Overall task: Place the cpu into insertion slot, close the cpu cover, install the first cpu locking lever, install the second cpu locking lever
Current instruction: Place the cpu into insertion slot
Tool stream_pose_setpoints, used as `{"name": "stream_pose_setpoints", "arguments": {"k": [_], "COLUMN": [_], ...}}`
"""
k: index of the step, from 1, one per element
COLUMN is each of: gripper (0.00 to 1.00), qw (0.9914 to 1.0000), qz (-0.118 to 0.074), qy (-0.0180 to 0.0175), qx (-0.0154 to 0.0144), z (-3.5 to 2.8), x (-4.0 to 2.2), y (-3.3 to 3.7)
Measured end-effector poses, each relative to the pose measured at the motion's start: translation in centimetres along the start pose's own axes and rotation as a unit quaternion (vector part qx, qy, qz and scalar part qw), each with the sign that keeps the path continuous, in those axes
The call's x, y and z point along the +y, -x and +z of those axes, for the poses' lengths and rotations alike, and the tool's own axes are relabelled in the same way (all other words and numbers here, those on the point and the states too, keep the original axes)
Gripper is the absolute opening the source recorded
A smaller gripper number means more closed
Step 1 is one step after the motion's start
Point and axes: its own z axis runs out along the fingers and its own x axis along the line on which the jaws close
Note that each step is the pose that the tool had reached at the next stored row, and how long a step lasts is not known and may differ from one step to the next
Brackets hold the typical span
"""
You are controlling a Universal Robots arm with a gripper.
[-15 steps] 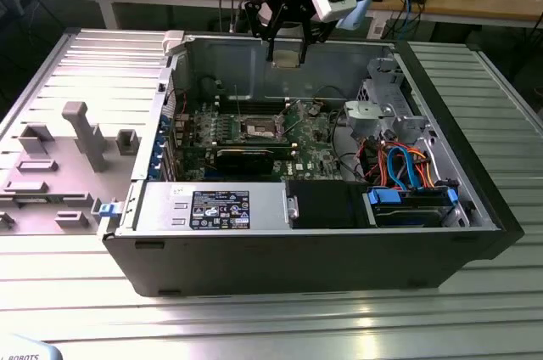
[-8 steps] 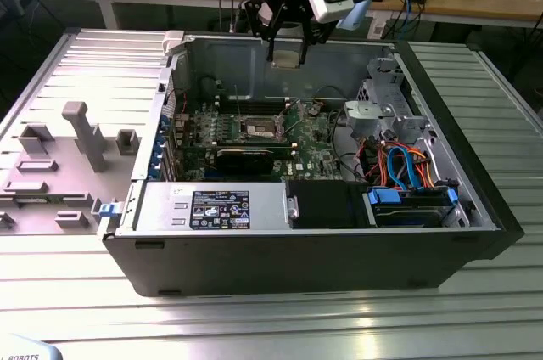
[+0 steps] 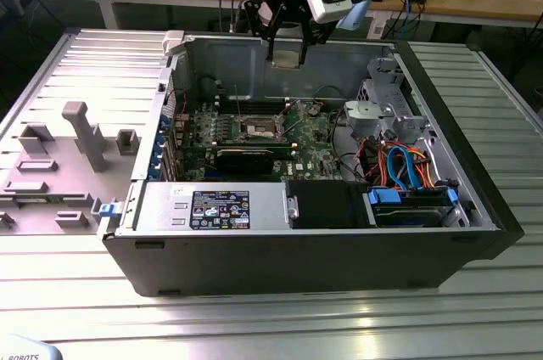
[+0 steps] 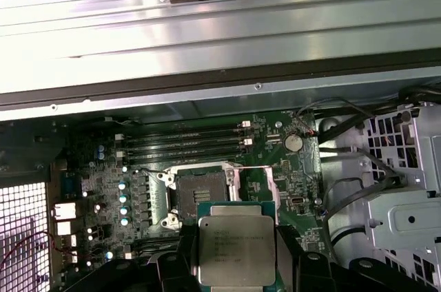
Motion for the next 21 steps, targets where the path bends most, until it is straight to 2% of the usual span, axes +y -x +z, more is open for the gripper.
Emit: {"name": "stream_pose_setpoints", "arguments": {"k": [6, 11, 21], "gripper": [0.54, 0.54, 0.54], "qw": [0.99999, 0.9994, 0.99936], "qz": [0.004, 0.034, 0.036], "qy": [0.0001, 0.0007, 0.0007], "qx": [-0.0004, -0.003, -0.0032], "z": [0.0, 0.01, 0.01], "x": [0.0, 0.0, -0.01], "y": [0.0, 0.0, -0.12]}}
